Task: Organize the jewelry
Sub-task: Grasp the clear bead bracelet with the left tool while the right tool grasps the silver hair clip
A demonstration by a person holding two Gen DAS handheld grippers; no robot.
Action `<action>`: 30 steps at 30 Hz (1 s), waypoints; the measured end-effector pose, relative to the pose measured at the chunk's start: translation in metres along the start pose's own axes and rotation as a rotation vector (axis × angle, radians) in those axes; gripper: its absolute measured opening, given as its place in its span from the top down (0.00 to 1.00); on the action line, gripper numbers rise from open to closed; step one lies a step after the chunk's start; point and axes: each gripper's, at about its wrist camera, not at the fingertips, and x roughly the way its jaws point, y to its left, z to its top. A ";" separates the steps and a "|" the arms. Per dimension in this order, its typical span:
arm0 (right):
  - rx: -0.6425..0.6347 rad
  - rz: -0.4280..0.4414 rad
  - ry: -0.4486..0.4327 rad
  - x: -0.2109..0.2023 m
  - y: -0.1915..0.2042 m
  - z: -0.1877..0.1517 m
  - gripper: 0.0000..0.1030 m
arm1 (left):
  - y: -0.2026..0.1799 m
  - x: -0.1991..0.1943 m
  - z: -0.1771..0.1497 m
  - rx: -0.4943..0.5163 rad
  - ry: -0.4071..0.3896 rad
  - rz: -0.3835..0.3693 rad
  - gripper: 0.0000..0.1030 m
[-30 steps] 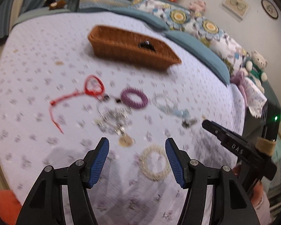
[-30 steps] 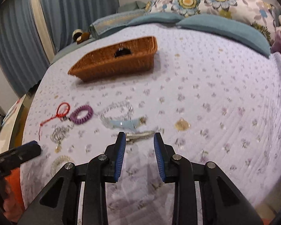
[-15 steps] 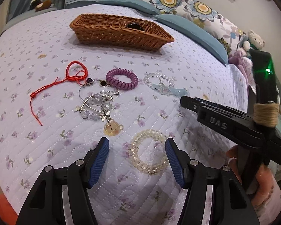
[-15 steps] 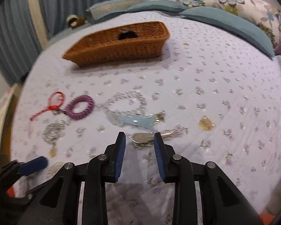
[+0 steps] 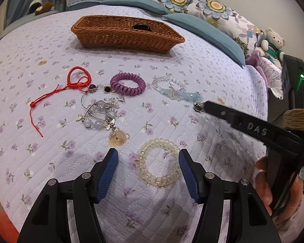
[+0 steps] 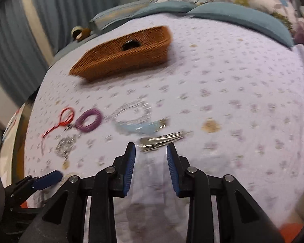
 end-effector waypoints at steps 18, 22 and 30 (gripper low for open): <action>0.058 -0.198 0.019 0.028 0.005 0.010 0.67 | 0.000 0.002 0.001 0.007 0.007 -0.014 0.38; 0.068 -0.145 0.014 0.021 -0.010 0.007 0.75 | -0.002 0.003 0.001 0.018 0.009 -0.006 0.39; 0.002 -0.070 -0.034 0.005 -0.004 -0.001 0.76 | -0.006 0.006 -0.002 0.042 0.017 0.012 0.81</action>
